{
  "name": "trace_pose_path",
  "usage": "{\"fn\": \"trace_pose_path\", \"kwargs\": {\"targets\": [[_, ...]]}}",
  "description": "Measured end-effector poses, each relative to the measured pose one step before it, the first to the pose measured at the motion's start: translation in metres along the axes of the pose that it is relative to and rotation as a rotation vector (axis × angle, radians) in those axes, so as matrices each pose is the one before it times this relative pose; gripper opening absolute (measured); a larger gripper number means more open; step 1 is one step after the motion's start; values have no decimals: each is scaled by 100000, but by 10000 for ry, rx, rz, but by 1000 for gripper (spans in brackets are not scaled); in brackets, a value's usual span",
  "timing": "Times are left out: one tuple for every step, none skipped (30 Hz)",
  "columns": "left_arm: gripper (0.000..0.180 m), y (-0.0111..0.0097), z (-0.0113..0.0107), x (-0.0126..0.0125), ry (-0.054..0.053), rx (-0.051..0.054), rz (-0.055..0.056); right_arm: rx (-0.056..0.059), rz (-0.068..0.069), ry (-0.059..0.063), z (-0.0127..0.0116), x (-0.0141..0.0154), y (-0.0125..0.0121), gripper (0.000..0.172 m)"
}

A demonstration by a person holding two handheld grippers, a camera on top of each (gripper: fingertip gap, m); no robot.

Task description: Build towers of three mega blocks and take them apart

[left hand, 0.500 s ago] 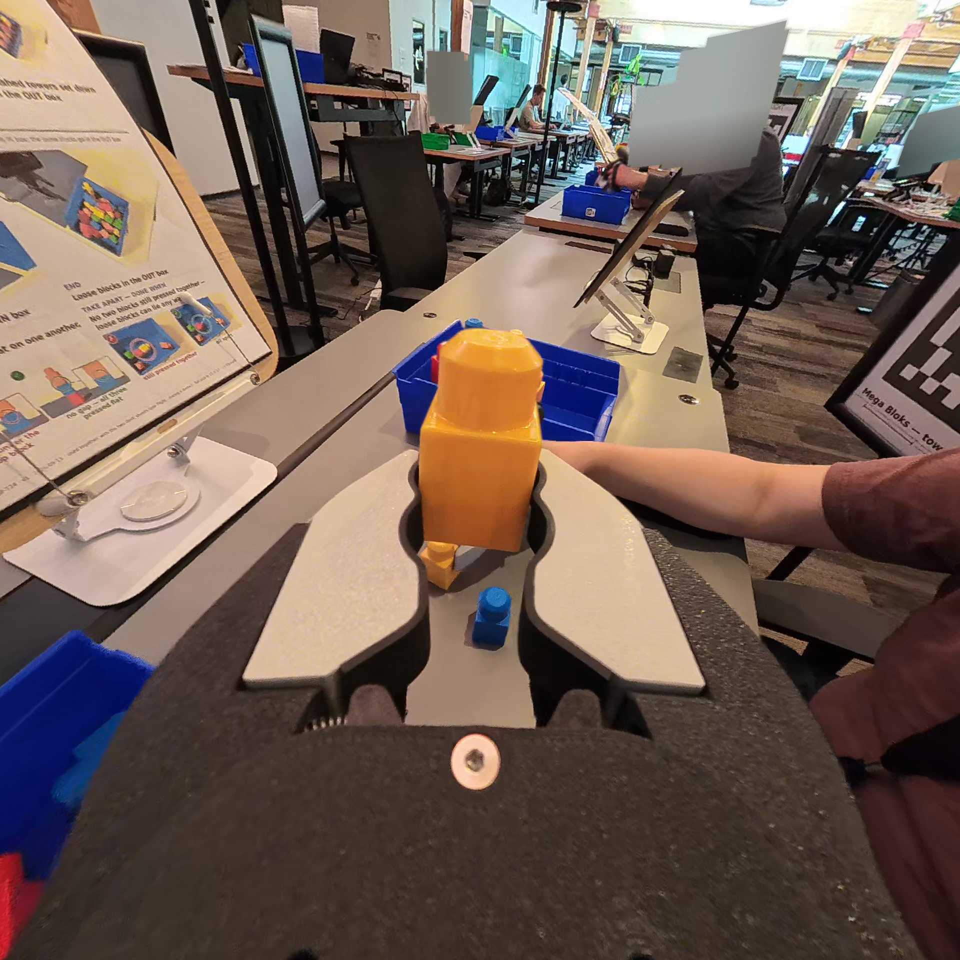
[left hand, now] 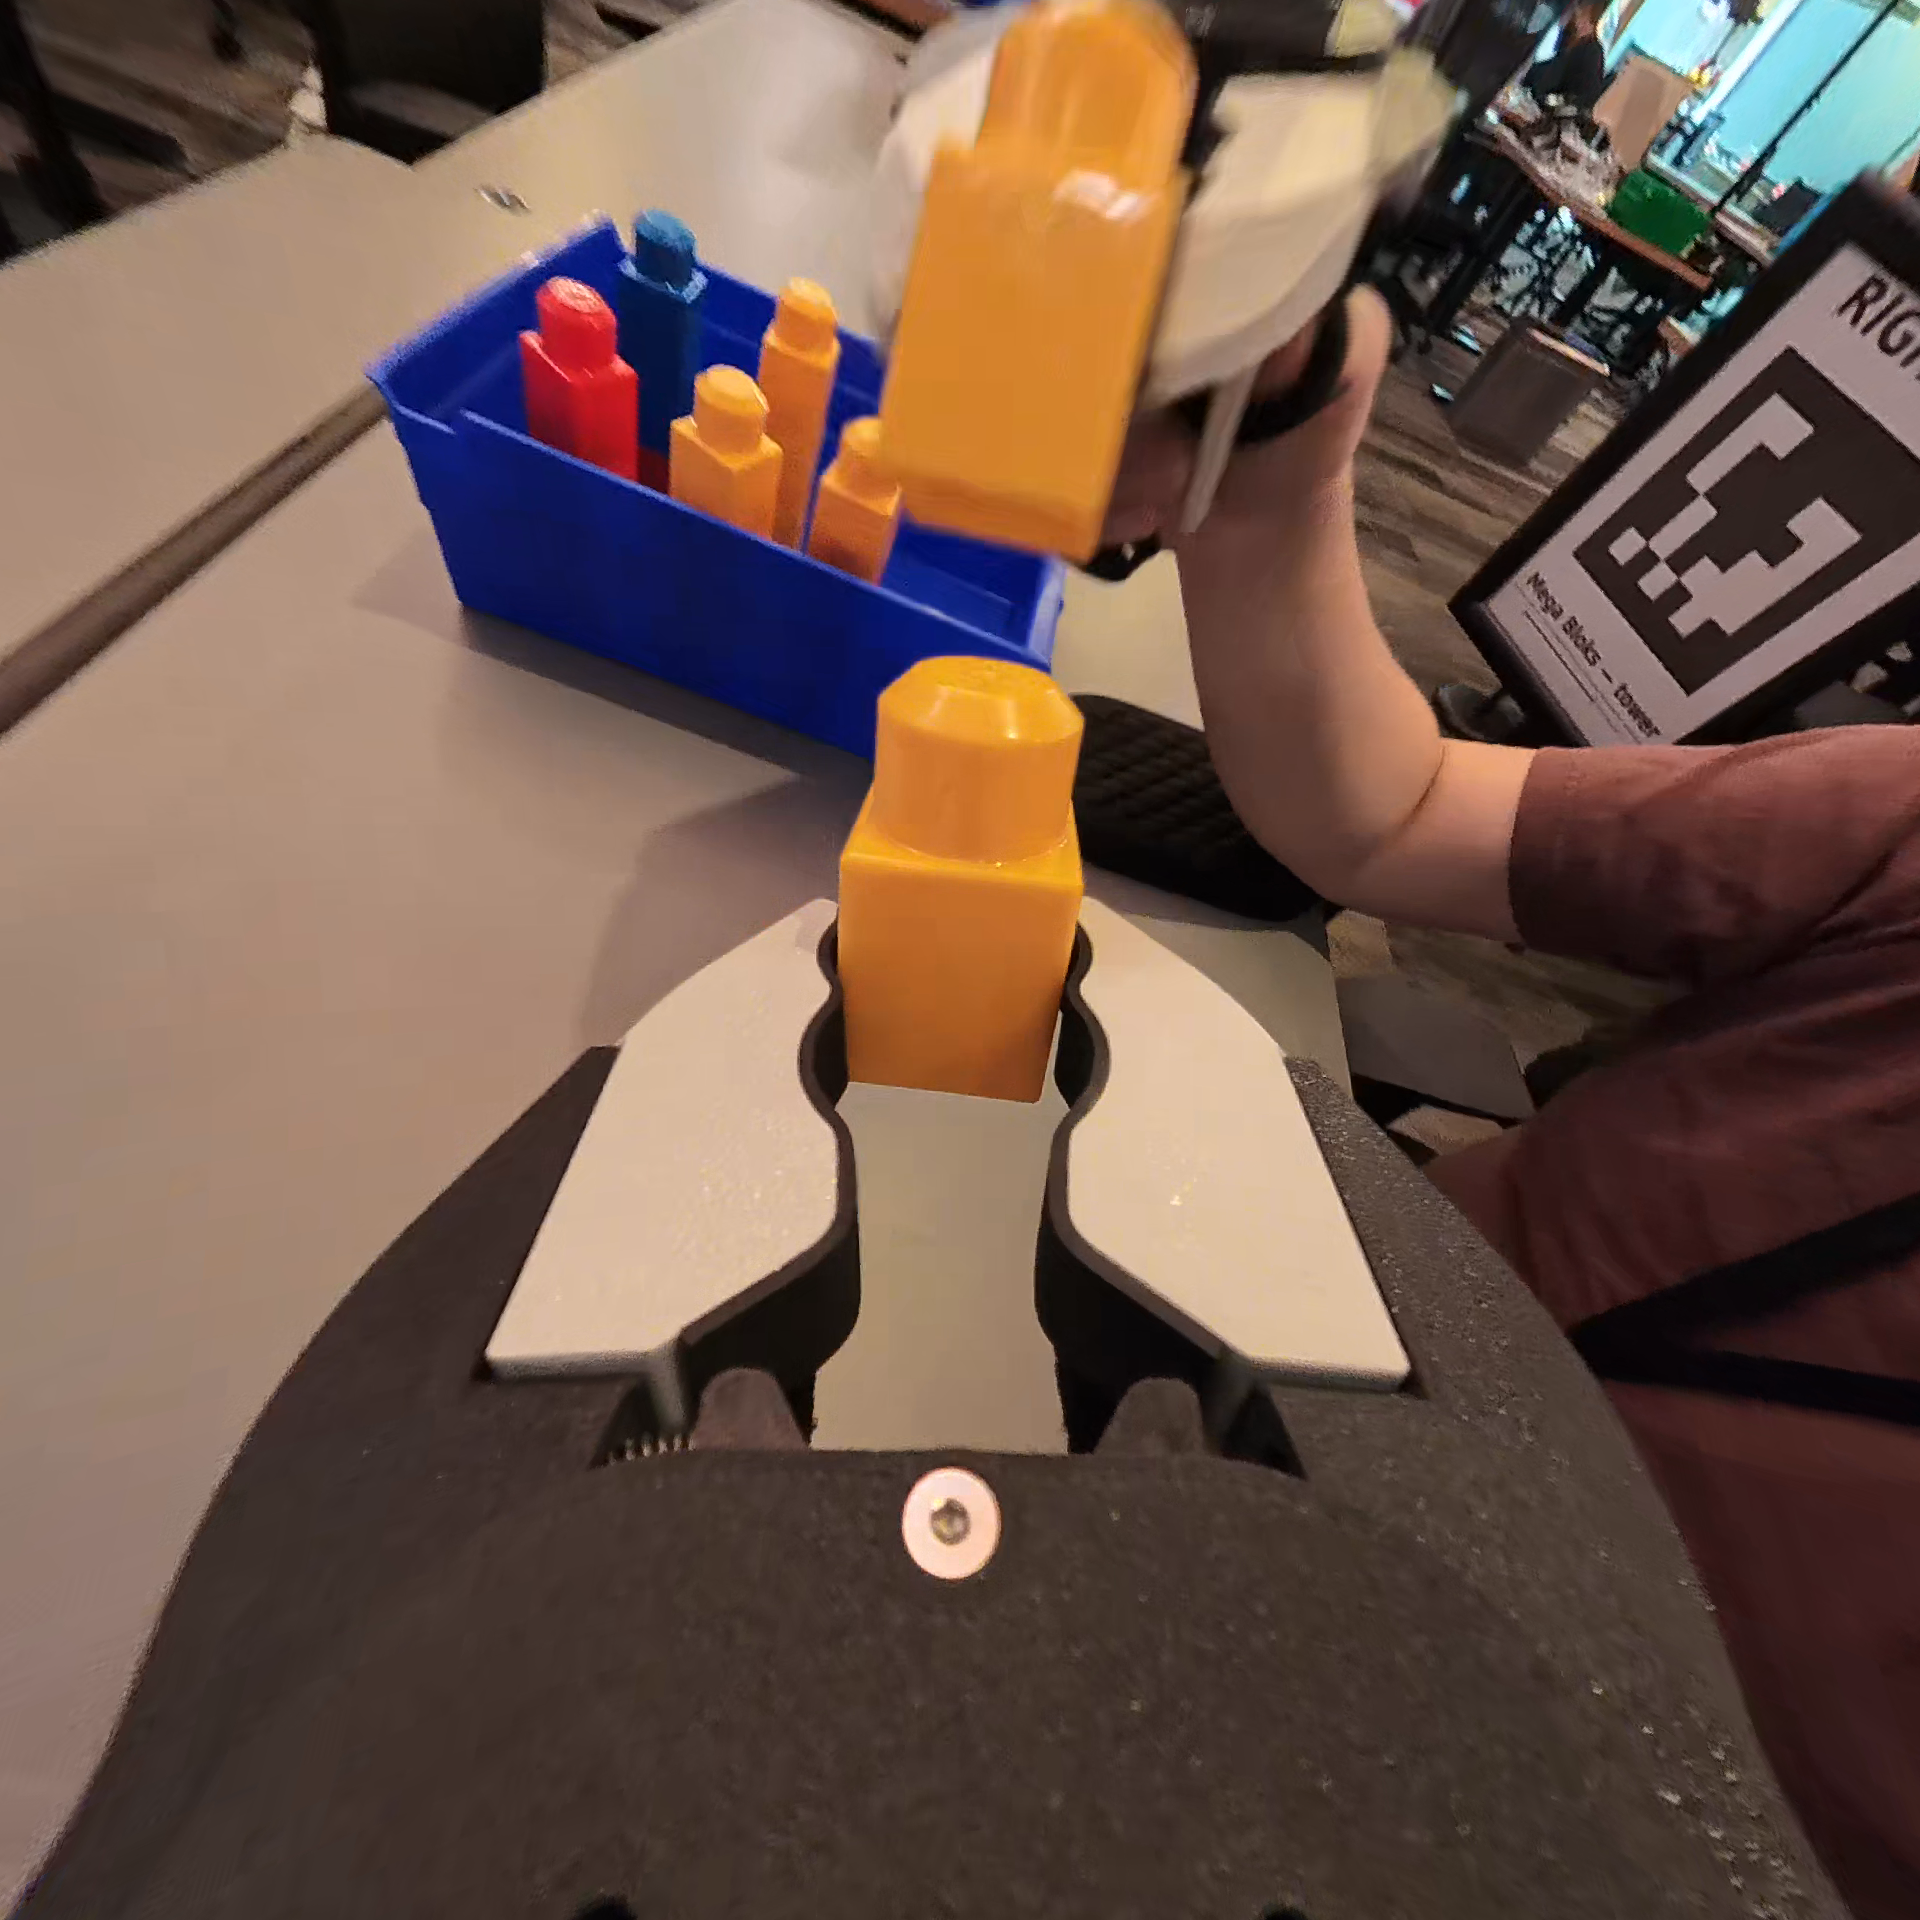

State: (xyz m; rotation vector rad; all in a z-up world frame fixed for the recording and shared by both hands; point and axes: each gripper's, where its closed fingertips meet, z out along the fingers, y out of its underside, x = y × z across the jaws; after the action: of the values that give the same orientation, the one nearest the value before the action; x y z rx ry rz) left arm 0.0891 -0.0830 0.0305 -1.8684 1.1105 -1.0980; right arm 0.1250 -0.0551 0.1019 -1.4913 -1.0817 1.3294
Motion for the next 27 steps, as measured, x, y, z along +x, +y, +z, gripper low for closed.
{"fn": "trace_pose_path", "kwargs": {"targets": [[37,379,579,120,116,-216,-33,74,157,-360,-123,-661,-231,36],[37,303,471,113,87,-181,3,-185,98,-234,80,-403,221,36],[37,175,364,77,32,-109,30,-285,-5,-97,219,-140,454,36],[37,58,235,61,15,-42,25,-240,-53,52,293,135,451,36],[37,45,157,157,68,-42,11,-230,-18,82,317,239,460,36],[37,56,89,122,41,-56,6,-248,39,-72,352,54,489,36],[37,80,63,4,-31,-63,13,-214,62,-173,336,-105,423,36],[37,193,51,-152,-144,-147,15,-135,45,-47,282,57,297,36],[37,240,66,-35,-86,-176,78,-130,26,64,223,197,272,36],[37,144,92,82,-19,-122,111,-186,24,-67,239,-26,357,36],[37,83,89,133,12,-89,71,-286,27,-155,277,-194,468,36],[36,155,106,182,44,-144,20,-273,3,-61,249,-118,430,36],[36,429,154,13,-50,-315,69,-215,-43,20,171,-71,303,36],[36,376,159,13,-52,-260,91,-246,-88,51,148,-74,327,36],[36,351,199,70,-16,-244,81,-202,-105,66,129,-72,266,36],[36,245,175,42,-26,-171,68,-115,-103,80,90,-21,138,36],[36,48,70,-22,-37,-45,36,-10,-88,74,2,11,0,36],[36,-152,-61,-26,7,103,-27,100,-51,24,-80,-1,-163,36],[36,-318,-154,103,145,217,-128,246,-12,-48,-115,-42,-339,36],[36,-398,-219,219,251,288,-203,359,7,-79,-83,-63,-502,36],[36,-384,-230,241,252,267,-186,388,-20,-68,21,-66,-524,36],[36,-279,-203,157,158,205,-120,375,-53,-26,105,-3,-483,36],[36,-301,-167,62,71,221,-65,378,-18,12,180,65,-436,36],[36,-413,-150,40,57,279,-71,383,54,-34,224,41,-414,37],[36,-511,-162,142,139,347,-112,378,116,-102,261,-32,-360,37],[36,-503,-155,263,238,341,-133,366,169,-96,257,5,-315,39],[36,-399,-133,182,169,260,-105,368,195,-62,208,63,-318,41]]}}
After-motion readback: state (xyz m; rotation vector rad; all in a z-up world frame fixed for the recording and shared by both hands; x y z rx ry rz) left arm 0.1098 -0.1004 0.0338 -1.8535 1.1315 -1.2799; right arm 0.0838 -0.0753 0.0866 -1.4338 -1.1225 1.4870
